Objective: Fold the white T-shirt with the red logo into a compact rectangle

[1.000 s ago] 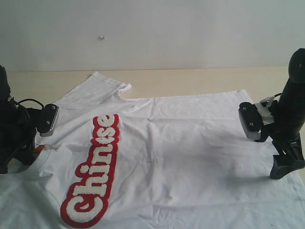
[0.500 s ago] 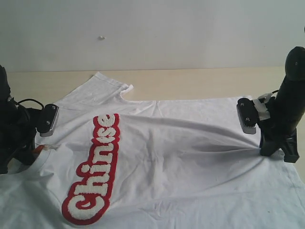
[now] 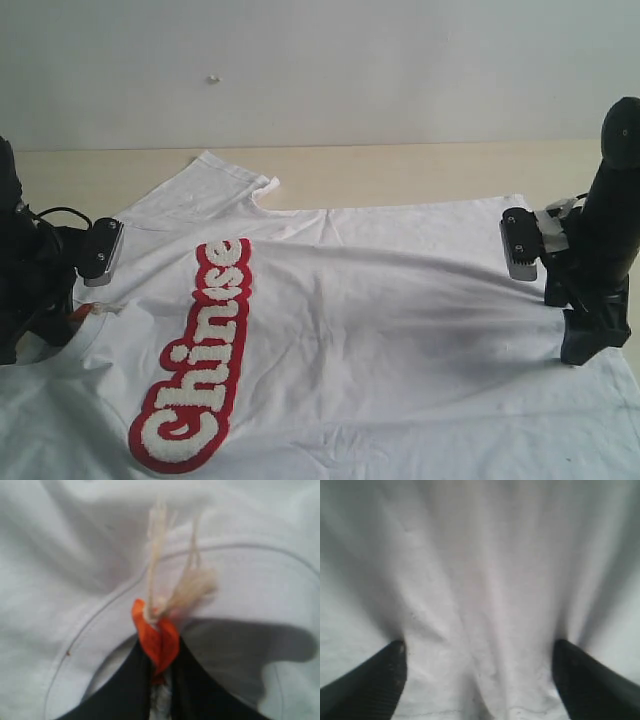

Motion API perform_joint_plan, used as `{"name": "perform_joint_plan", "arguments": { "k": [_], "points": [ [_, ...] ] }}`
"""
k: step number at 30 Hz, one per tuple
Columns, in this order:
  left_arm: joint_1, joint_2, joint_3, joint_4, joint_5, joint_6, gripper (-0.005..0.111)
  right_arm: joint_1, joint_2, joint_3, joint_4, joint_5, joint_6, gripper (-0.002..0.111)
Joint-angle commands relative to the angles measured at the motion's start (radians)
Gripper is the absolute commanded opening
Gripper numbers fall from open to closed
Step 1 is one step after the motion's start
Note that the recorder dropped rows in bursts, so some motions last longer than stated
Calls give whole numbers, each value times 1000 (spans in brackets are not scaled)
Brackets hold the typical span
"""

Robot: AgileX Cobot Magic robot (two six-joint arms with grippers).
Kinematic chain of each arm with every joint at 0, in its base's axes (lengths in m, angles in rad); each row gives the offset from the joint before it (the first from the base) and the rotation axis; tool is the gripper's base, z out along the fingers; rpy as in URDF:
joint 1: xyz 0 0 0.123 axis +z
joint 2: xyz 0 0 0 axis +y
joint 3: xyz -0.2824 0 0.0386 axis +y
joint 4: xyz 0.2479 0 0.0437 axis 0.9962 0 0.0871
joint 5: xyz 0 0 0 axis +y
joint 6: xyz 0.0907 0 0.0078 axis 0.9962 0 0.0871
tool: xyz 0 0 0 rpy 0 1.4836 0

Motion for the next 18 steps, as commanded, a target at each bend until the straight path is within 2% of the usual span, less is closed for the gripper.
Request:
{"name": "perform_joint_plan", "arguments": {
  "k": [1,10,14,18],
  "points": [
    [1,46,18,-3,-23,-9,0,-8,23,17,-27,56,8,96],
    [1,46,18,-9,-25,-32,0,-8,36,17,-103,26,82,97],
    [1,46,18,-8,-30,-32,0,-8,36,17,-65,24,97,97],
    [1,46,18,-8,-34,-32,0,-8,35,17,2,3,220,97]
  ]
}}
